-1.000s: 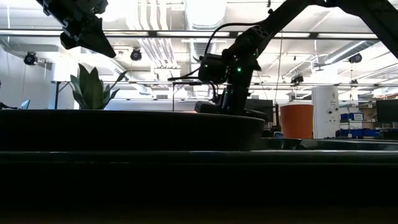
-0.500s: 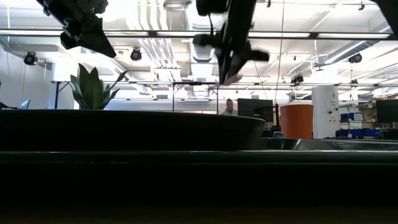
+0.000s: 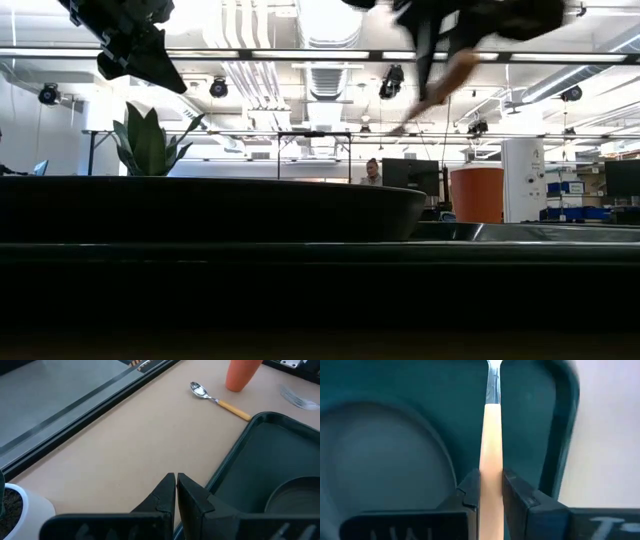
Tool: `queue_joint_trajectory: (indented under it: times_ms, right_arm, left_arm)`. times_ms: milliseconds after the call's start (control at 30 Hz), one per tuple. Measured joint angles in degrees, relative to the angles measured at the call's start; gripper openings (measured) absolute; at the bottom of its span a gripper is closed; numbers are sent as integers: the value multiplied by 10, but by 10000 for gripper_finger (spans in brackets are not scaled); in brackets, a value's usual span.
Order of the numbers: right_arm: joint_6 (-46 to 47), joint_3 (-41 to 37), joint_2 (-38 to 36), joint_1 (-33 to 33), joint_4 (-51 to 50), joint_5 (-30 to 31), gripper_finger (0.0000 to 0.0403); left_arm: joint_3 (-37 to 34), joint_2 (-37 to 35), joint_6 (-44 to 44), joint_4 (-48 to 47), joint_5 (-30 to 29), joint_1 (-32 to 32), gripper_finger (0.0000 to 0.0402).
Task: Pick and place plate/cup/fork/spoon on tray
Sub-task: Put the orange fork on the black serving tray to the right side of the black plate
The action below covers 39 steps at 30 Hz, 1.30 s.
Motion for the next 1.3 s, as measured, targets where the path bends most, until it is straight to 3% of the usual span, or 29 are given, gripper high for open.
queue_joint_trajectory:
  times_ms: [200, 333, 633, 800, 1300]
  right_arm:
    - [211, -45, 22, 110, 61, 9, 36]
    - [303, -59, 53, 158, 108, 21, 36]
    - [297, -84, 104, 167, 136, 14, 35]
    - [300, -110, 104, 167, 133, -20, 36]
    - [263, -150, 100, 161, 171, 8, 36]
  left_arm:
    - [0, 6, 0, 0, 0, 0, 0]
    - [0, 11, 0, 4, 1, 0, 0]
    - [0, 15, -2, 5, 13, 0, 0]
    - [0, 14, 0, 5, 25, 0, 0]
    - [0, 14, 26, 5, 22, 0, 0]
